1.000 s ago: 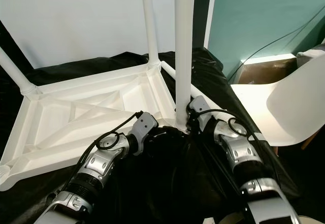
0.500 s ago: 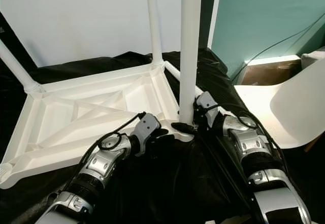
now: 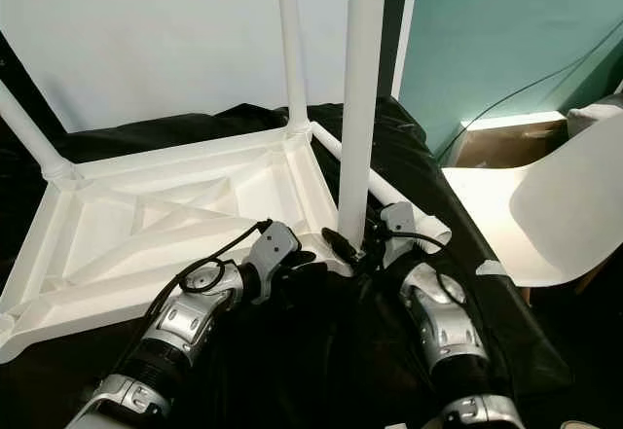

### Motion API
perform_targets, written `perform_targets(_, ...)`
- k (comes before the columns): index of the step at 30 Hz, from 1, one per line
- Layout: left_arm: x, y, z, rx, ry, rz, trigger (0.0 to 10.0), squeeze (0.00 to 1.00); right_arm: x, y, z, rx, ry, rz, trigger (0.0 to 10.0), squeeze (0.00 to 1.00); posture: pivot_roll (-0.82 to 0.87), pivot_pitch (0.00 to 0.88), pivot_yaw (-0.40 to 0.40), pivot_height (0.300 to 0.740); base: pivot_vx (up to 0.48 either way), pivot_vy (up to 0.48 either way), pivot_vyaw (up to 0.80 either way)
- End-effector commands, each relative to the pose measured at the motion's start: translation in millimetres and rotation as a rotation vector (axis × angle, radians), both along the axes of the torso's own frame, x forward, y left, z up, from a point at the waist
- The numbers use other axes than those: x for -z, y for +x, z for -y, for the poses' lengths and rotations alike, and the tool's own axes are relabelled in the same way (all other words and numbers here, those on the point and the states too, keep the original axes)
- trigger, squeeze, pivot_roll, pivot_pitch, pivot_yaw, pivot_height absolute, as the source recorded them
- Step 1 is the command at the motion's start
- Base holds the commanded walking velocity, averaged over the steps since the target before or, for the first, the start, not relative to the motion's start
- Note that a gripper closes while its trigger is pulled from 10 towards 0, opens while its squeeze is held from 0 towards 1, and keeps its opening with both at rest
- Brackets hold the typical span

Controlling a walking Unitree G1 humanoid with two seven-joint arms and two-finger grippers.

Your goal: Building children table

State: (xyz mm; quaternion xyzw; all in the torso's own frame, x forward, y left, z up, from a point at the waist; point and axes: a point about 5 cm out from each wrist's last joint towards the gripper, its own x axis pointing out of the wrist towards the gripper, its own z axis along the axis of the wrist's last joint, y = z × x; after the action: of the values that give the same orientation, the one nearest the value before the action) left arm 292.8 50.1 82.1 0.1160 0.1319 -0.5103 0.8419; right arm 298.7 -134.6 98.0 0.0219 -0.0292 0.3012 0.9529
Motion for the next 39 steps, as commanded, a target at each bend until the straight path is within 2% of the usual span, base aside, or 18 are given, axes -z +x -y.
perform_targets(1,44,-21.9,2.5,0.0,0.108,-0.195,10.0,0.0,-2,-4.8,-36.9,-0.069,0.141,-0.012,0.0,0.0,0.06,0.0,0.026,0.74,0.0,0.0,0.0)
perform_targets(5,42,-20.1,3.8,0.003,0.105,-0.192,10.0,0.0,-5,-5.6,-39.8,-0.058,0.134,0.002,0.0,0.0,0.06,0.0,0.031,0.74,0.0,0.0,0.0)
perform_targets(6,41,-18.7,3.8,0.002,0.104,-0.19,10.0,0.0,-6,-5.7,-40.9,-0.067,0.117,0.006,4.7,0.0,0.05,0.0,0.042,0.74,0.0,0.0,0.0)
perform_targets(7,41,-18.7,3.8,0.002,0.104,-0.19,10.0,0.0,-6,-5.7,-40.9,-0.067,0.117,0.006,4.7,0.0,0.05,0.0,0.042,0.74,0.0,0.0,0.0)
perform_targets(8,40,-17.9,3.7,0.002,0.104,-0.189,10.0,0.0,-6,-5.7,-41.3,-0.074,0.106,0.007,9.3,0.0,0.05,0.0,0.042,0.74,0.0,0.0,0.0)
perform_targets(9,40,-17.7,3.5,0.0,0.102,-0.189,10.0,0.0,-7,-7.2,-43.5,-0.086,0.096,0.0,10.0,0.0,0.05,0.0,0.045,0.74,0.0,0.0,0.0)
perform_targets(10,41,-18.0,4.0,-0.001,0.101,-0.19,10.0,0.0,-8,-8.8,-46.1,-0.114,0.084,0.003,10.0,1.0,0.04,0.0,0.047,0.74,0.0,0.0,0.0)
perform_targets(15,41,-18.9,6.5,-0.004,0.092,-0.194,10.0,0.0,-12,-10.7,-49.0,-0.207,0.057,-0.004,10.0,1.0,0.03,0.0,0.05,0.74,0.0,0.0,0.0)
perform_targets(16,41,-18.9,8.4,-0.004,0.086,-0.196,10.0,0.0,-15,-9.8,-46.5,-0.259,0.039,-0.004,10.0,0.12,0.03,0.0,0.051,0.74,0.0,0.0,0.0)
perform_targets(17,41,-18.9,8.4,-0.004,0.086,-0.196,10.0,0.0,-15,-9.8,-46.5,-0.259,0.039,-0.004,10.0,0.12,0.03,0.0,0.051,0.74,0.0,0.0,0.0)
perform_targets(18,41,-18.8,10.0,-0.003,0.082,-0.196,10.0,0.0,-18,-8.8,-41.2,-0.318,0.006,-0.002,10.0,0.0,0.02,0.0,0.051,0.74,0.0,0.0,0.0)
perform_targets(24,41,-16.8,12.0,0.003,0.083,-0.193,10.0,0.0,-22,1.4,-14.3,-0.431,-0.137,-0.008,10.0,0.0,0.01,0.0,0.054,0.74,0.0,0.0,0.0)
perform_targets(25,39,-14.6,11.5,0.002,0.084,-0.188,10.0,0.0,-26,12.1,-0.1,-0.445,-0.209,-0.016,10.0,0.0,0.01,0.0,0.055,0.74,0.0,0.0,0.0)
perform_targets(30,39,-13.6,11.1,0.002,0.085,-0.186,10.0,0.0,-30,17.9,5.1,-0.47,-0.258,-0.018,10.0,0.0,0.01,0.0,0.056,0.74,0.0,0.0,0.0)
perform_targets(31,39,-13.5,10.9,0.001,0.085,-0.186,10.0,0.0,-32,19.8,6.6,-0.499,-0.278,-0.03,0.8,0.0,0.01,0.0,0.058,0.74,0.0,0.0,0.0)
perform_targets(32,39,-13.7,10.5,0.001,0.086,-0.186,10.0,0.0,-33,21.7,8.1,-0.531,-0.306,-0.037,0.8,0.0,0.02,0.0,0.059,0.74,0.0,0.0,0.0)
perform_targets(33,40,-13.9,10.1,0.001,0.087,-0.187,10.0,0.0,-34,21.6,10.0,-0.584,-0.335,-0.053,0.0,0.0,0.02,0.0,0.059,0.74,0.0,0.0,0.0)
perform_targets(39,40,-13.4,8.4,-0.005,0.088,-0.188,10.0,0.0,-33,23.4,22.2,-0.677,-0.434,-0.124,0.0,0.0,0.02,0.0,0.059,0.74,0.0,0.0,0.0)
